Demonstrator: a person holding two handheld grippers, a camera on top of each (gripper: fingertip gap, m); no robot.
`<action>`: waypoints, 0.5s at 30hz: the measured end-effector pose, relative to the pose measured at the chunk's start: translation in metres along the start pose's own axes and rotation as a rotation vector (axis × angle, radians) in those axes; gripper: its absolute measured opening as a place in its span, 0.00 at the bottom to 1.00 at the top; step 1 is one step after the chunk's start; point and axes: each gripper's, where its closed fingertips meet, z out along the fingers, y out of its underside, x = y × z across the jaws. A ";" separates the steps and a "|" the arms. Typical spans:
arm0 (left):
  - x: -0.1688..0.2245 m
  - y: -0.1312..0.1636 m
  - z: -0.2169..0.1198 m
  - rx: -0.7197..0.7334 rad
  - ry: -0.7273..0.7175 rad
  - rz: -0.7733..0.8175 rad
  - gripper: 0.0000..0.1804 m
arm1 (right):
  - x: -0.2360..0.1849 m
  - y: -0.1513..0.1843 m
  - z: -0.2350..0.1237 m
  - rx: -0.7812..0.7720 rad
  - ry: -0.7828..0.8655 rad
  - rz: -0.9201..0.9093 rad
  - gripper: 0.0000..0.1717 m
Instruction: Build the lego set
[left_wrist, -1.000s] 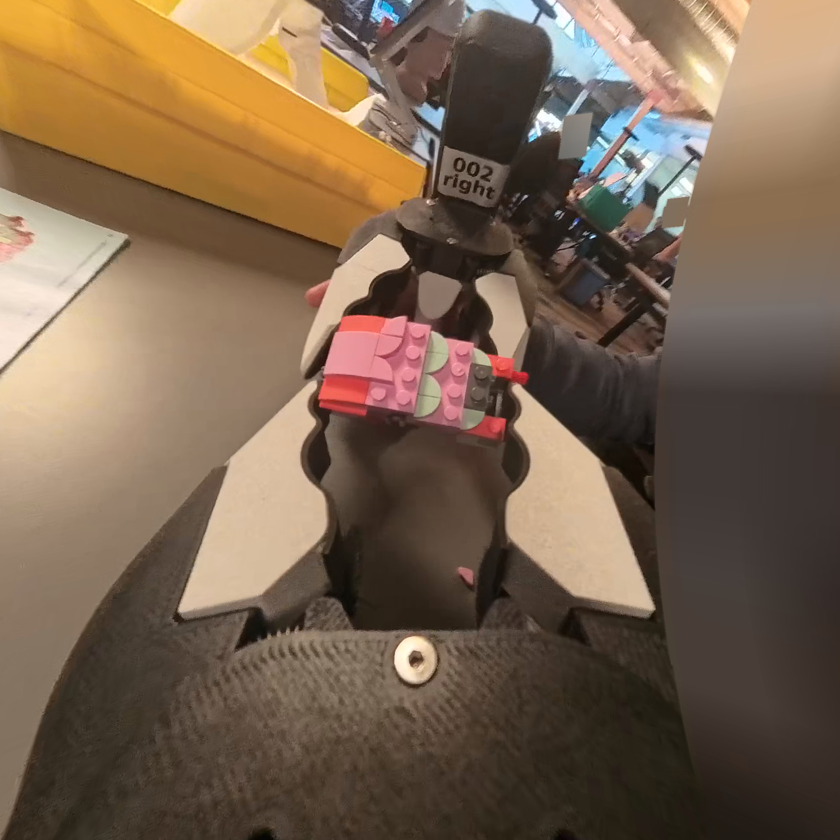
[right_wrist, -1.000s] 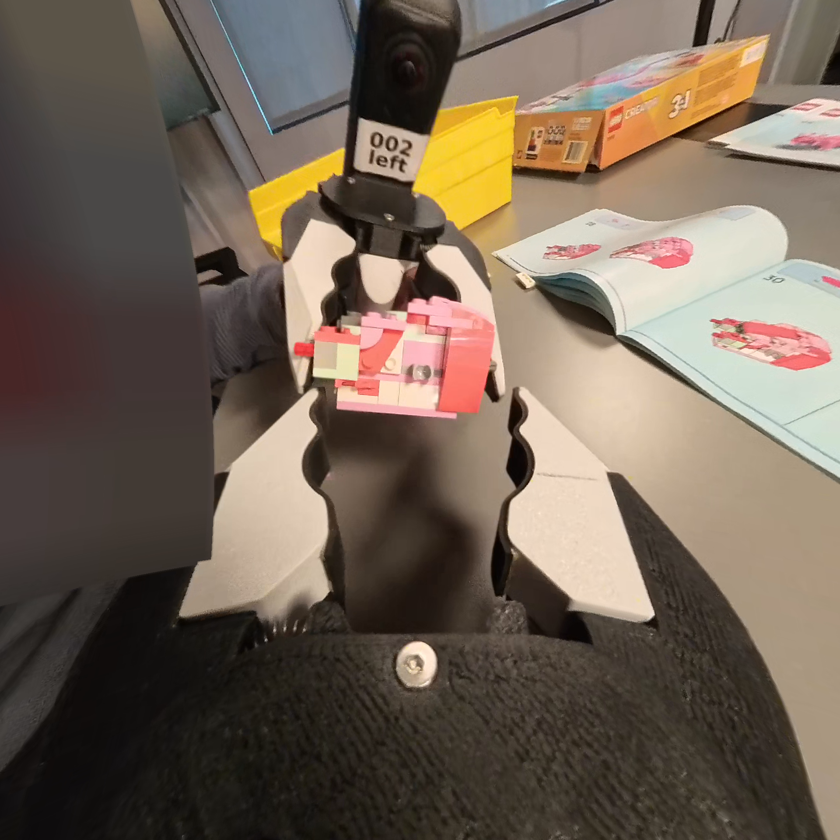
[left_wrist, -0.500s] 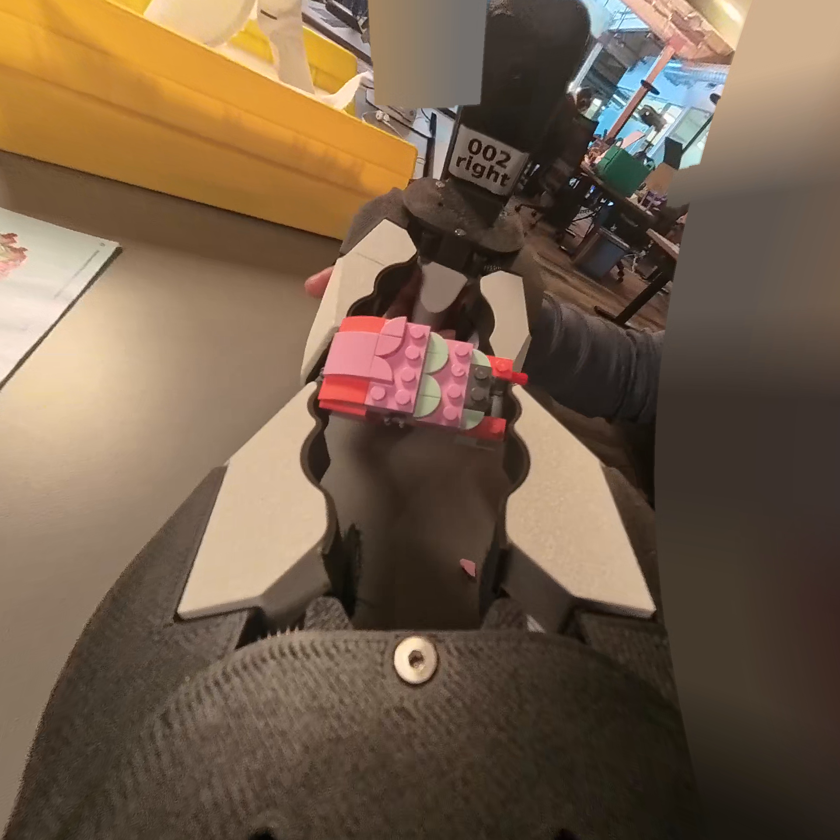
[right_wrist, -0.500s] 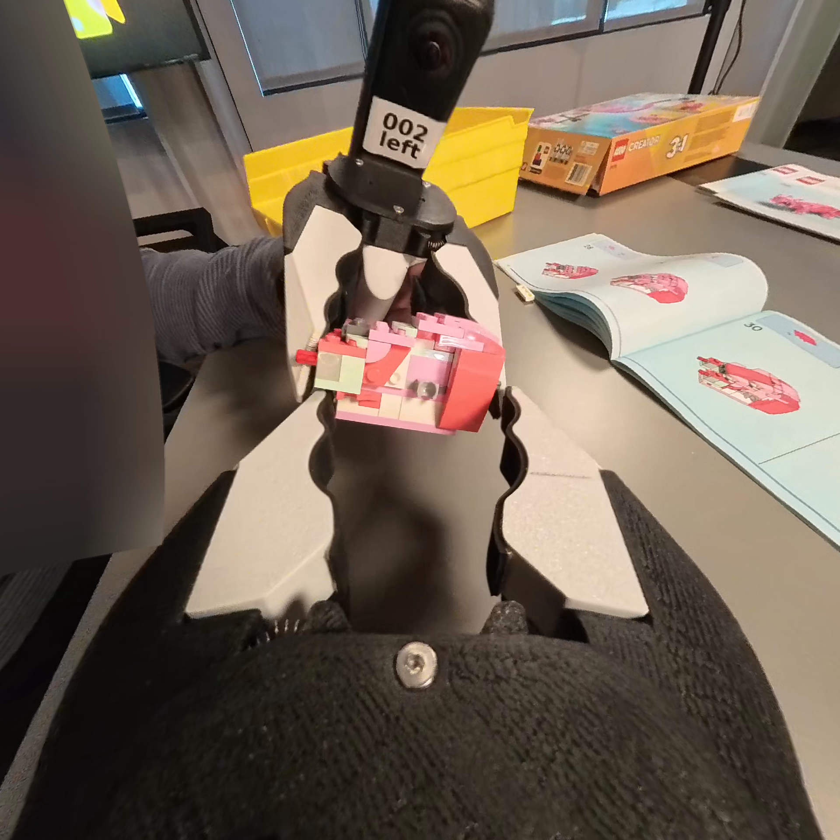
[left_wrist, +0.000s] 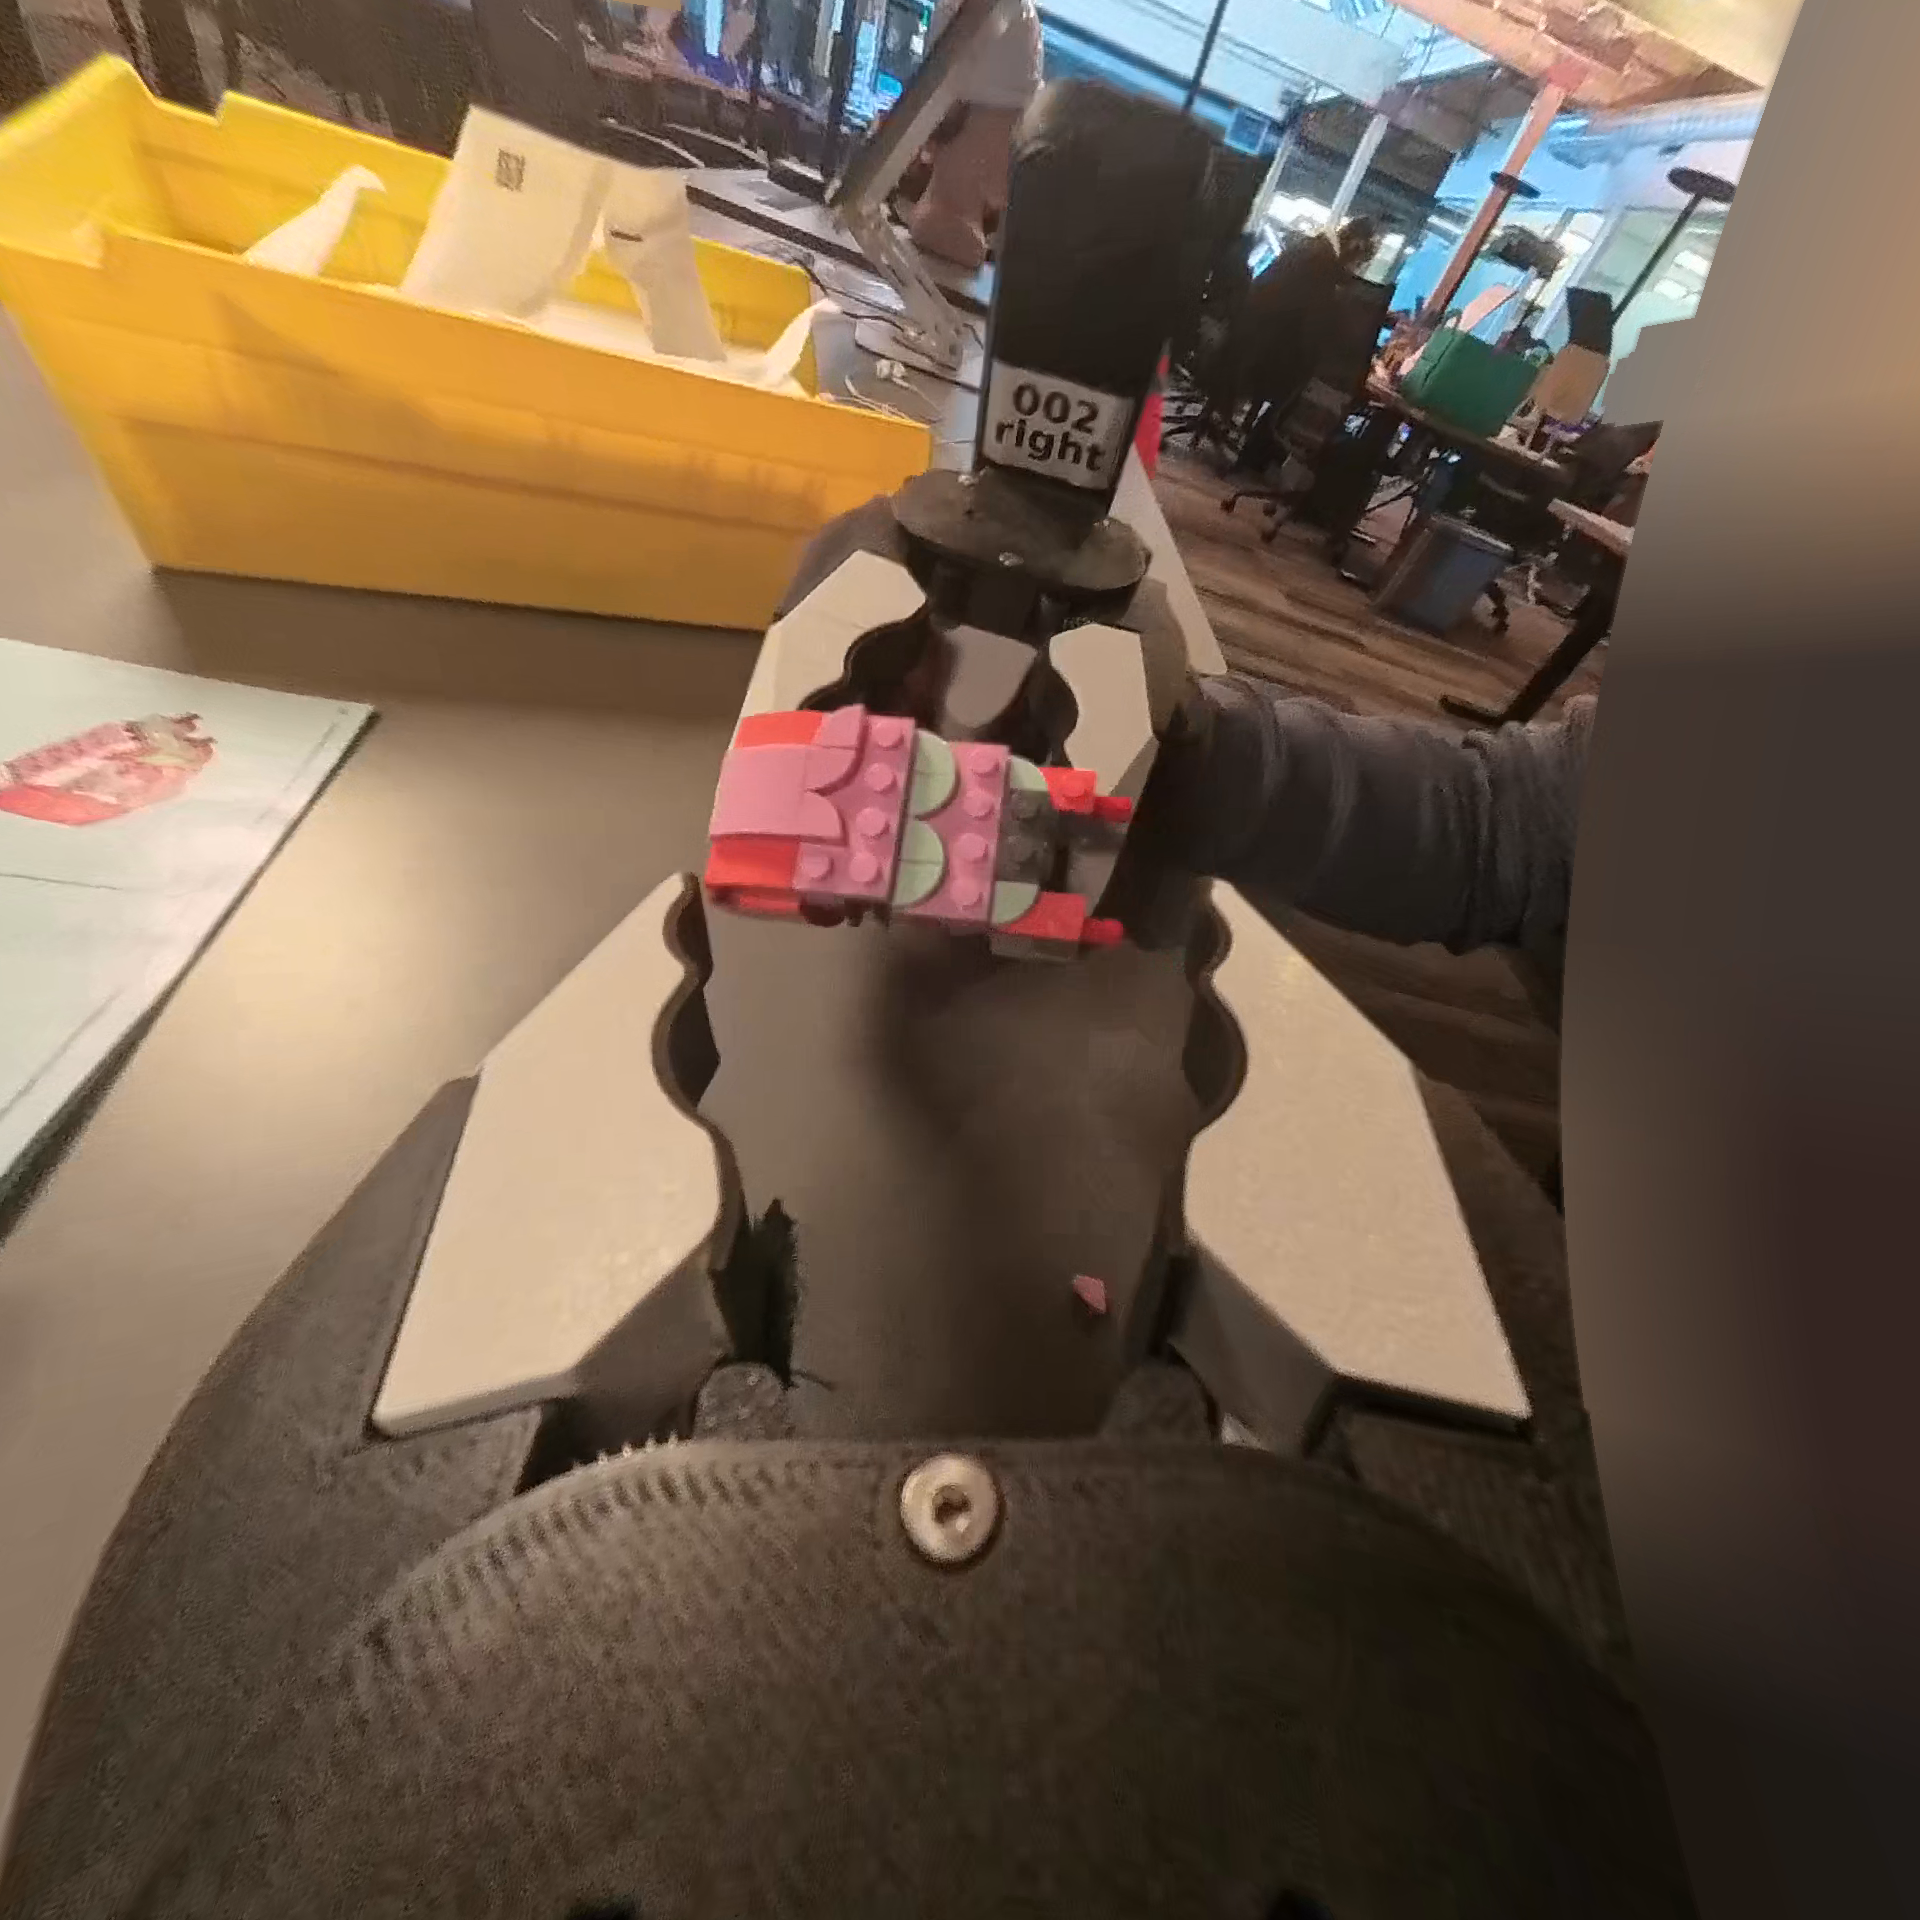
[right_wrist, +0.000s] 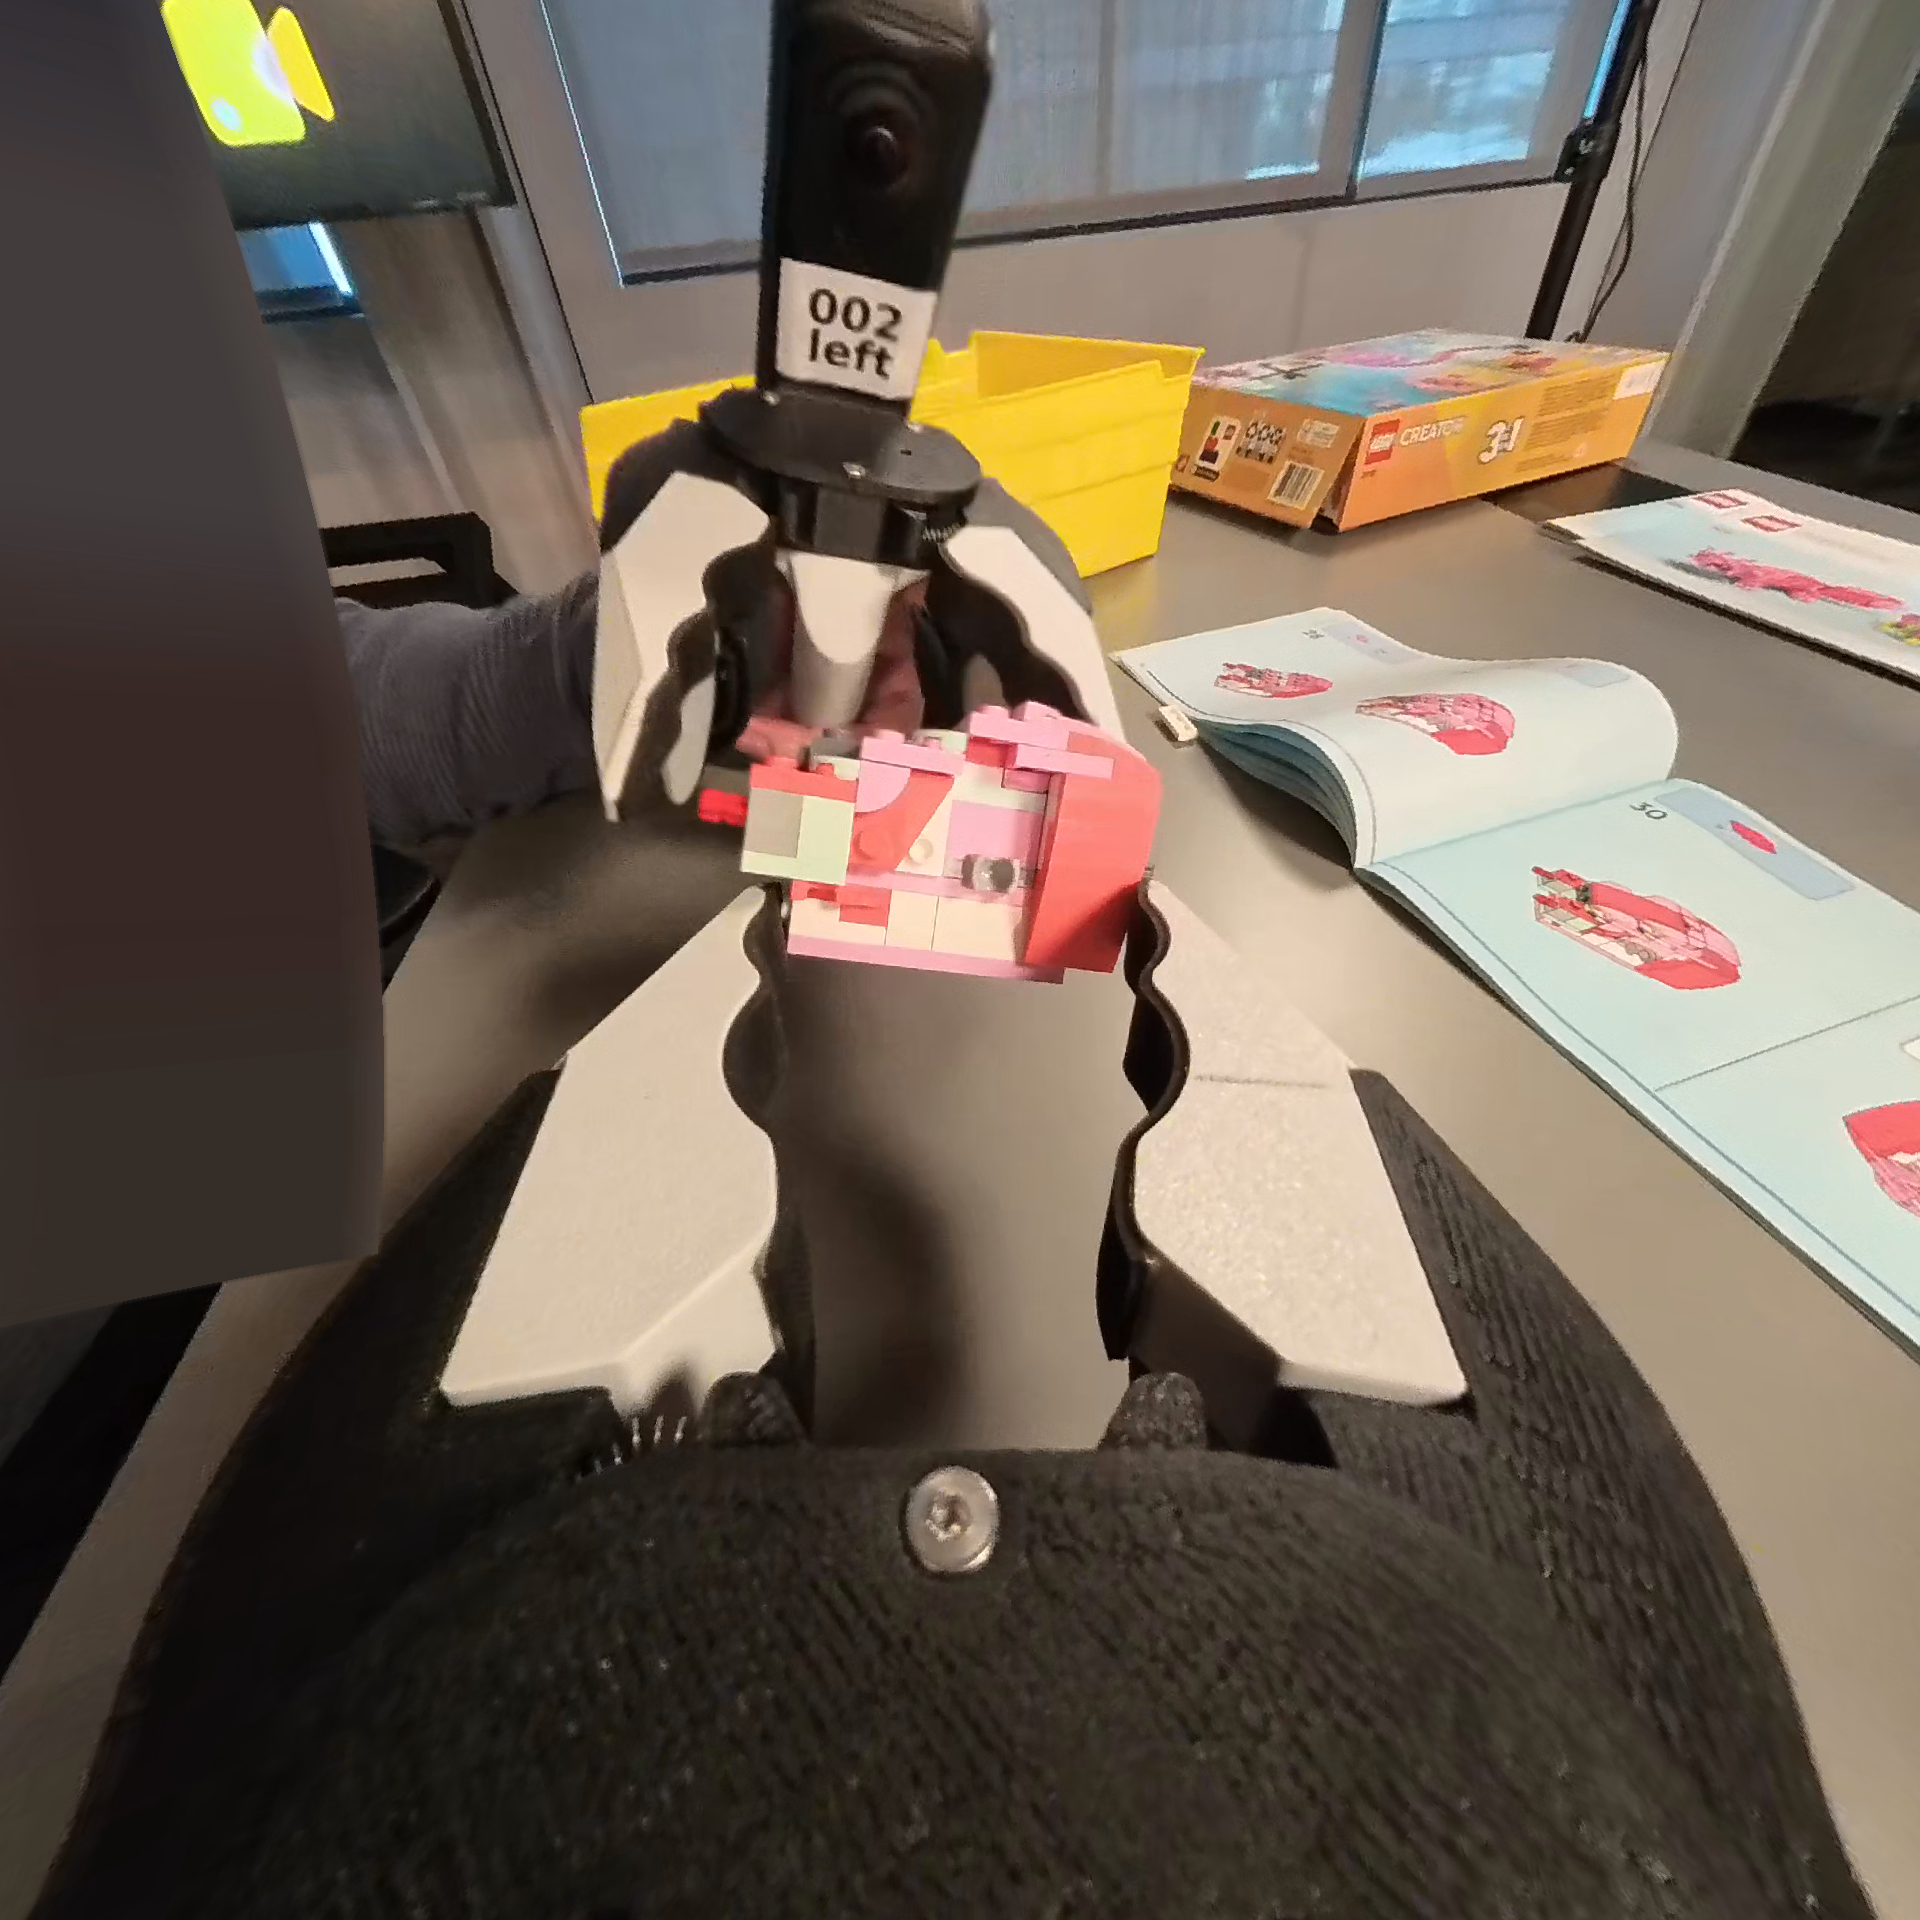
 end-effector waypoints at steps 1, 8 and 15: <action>0.000 0.000 -0.003 -0.002 -0.013 0.015 0.51 | 0.000 0.002 0.000 -0.006 0.000 -0.001 0.38; 0.011 0.034 -0.027 -0.223 -0.067 0.124 0.35 | 0.009 -0.004 -0.006 0.040 0.048 -0.022 0.37; 0.034 0.097 -0.020 -0.542 0.016 0.247 0.18 | 0.009 -0.013 -0.010 0.108 0.053 -0.046 0.38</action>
